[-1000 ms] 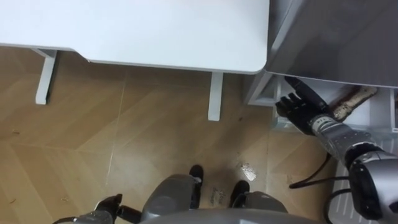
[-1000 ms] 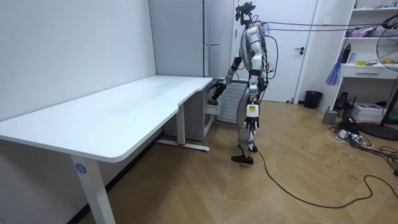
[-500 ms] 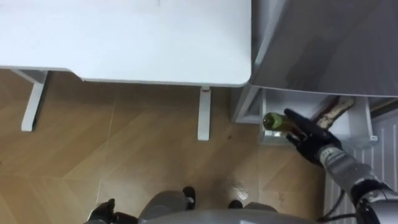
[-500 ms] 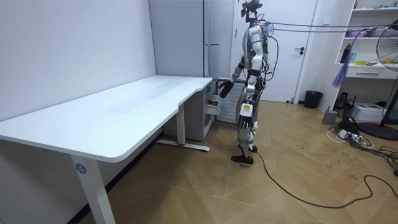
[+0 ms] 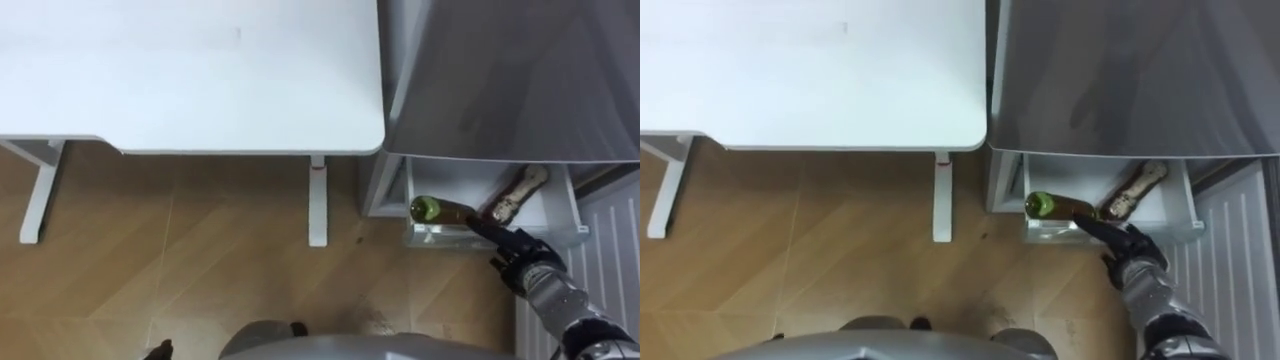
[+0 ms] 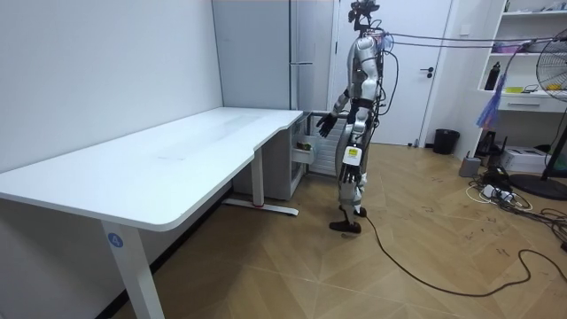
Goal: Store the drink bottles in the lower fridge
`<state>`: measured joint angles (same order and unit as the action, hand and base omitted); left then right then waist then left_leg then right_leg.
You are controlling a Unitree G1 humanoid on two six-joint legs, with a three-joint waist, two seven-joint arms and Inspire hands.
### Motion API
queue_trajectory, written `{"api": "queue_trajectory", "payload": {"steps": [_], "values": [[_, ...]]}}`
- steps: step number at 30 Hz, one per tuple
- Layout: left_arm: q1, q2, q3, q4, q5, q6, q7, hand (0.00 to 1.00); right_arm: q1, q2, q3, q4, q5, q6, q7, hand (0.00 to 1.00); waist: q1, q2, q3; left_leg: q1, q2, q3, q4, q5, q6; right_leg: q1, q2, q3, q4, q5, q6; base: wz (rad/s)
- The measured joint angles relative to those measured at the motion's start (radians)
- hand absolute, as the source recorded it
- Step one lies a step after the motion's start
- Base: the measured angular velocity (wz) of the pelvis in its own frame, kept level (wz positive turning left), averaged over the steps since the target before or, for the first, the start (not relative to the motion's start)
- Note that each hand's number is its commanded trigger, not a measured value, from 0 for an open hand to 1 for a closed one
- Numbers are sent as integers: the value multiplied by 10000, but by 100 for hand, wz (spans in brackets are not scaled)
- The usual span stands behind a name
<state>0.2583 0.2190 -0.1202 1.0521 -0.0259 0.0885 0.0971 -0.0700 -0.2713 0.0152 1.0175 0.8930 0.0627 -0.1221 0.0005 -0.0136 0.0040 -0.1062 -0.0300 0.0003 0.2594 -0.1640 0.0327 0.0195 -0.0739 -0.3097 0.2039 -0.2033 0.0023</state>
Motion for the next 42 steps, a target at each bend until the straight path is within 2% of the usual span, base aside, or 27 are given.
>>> {"api": "queue_trajectory", "payload": {"steps": [6, 8, 13, 14, 18, 21, 26, 30, 40, 42], "values": [[-6, -5, -17, 10, -10, 4, 29, 0, 121, 105, 49, -300, 651, -128, -531, 0, 69, 111, 9, -58, 24, 66, 128, -53, 19, -75, 28, 116, 45, -19, 17, -3], [-71, -10, -47, 17, -9, -4, -16, 0, 103, 197, 132, -261, 1260, -370, -691, 0, 90, 187, -4, -250, 30, 164, 221, -80, 25, -320, 43, 190, 213, -23, 9, -11], [-588, -30, -190, 306, -5, -15, -200, 0, 17, 420, 182, -62, 1695, -473, -819, 0, 101, 375, 56, -905, 77, 229, 557, -82, 41, -1100, 19, 391, 766, -28, -13, -4], [-747, -38, -203, 378, -9, -24, -230, 0, -113, 418, 166, -36, 2123, -474, -828, 0, 103, 414, 86, -1113, 89, 259, 672, -81, 44, -1347, 10, 445, 915, -33, -22, -11], [-1222, -37, -224, 701, -121, -49, -225, 0, -786, 414, 4, 712, 3331, -538, -820, 0, 86, 450, 115, -1728, 148, 286, 1039, -87, 67, -1929, 29, 565, 1149, -68, -69, -3], [-1349, -40, -225, 713, -146, -89, -227, 0, -1167, 383, -21, 969, 3367, -551, -746, 0, 74, 469, 124, -2198, 173, 274, 1293, -101, 82, -2417, 35, 590, 1467, -105, -107, 0], [-1385, -35, -544, 707, -218, -17, -227, 0, -1702, 352, -370, 1157, 3597, -604, -725, 0, 204, 657, 176, -3025, 179, 226, 1721, -100, 84, -3296, 24, 632, 1992, -157, -180, 0], [-1456, -20, -616, 670, -208, 2, -227, 0, -1750, 324, -368, 1167, 4016, -603, -713, 0, 339, 699, 176, -3214, 168, 218, 1721, -45, 77, -3612, -144, 630, 2299, -262, -208, 3], [-1614, -20, -616, 652, -223, -98, -141, 0, -2029, 295, -393, 1199, 3732, -630, -477, 0, 323, 628, 175, -3545, 189, 400, 1726, -35, 62, -4055, -172, 695, 2336, -275, -244, -3], [-1749, -20, -615, 672, -240, -97, -137, 0, -2252, 280, -394, 1474, 3689, -630, -434, 0, 321, 588, 203, -3571, 184, 406, 1722, -34, 64, -4093, -173, 716, 2346, -274, -242, -2]]}}
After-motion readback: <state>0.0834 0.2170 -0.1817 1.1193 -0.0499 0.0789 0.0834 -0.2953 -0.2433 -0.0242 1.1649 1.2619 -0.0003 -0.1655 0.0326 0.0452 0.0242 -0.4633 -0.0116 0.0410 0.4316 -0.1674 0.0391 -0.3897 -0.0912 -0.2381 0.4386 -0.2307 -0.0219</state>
